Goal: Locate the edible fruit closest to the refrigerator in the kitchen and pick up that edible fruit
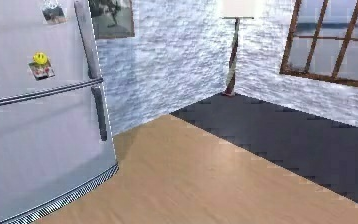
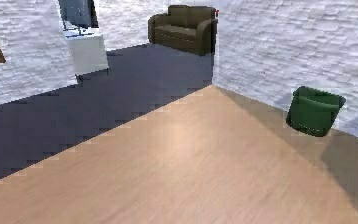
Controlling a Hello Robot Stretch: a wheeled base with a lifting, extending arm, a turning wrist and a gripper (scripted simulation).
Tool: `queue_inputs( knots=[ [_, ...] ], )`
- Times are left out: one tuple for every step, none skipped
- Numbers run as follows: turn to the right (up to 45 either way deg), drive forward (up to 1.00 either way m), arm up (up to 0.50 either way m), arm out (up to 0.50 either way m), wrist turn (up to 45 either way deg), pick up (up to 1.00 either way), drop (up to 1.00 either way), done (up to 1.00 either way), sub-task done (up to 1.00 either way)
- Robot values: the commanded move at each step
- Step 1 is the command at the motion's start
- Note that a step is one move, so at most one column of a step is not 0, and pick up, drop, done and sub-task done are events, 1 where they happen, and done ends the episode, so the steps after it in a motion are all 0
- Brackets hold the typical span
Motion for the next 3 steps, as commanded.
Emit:
queue_inputs(
  knots=[
    [-45.0, 0.00, 0.00, 0.00, 0.0, 0.00, 0.00, 0.00, 0.00],
    [-9.0, 0.00, 0.00, 0.00, 0.0, 0.00, 0.00, 0.00, 0.00],
    [0.0, 0.80, 0.00, 0.00, 0.0, 0.00, 0.00, 0.00, 0.00]
  ],
)
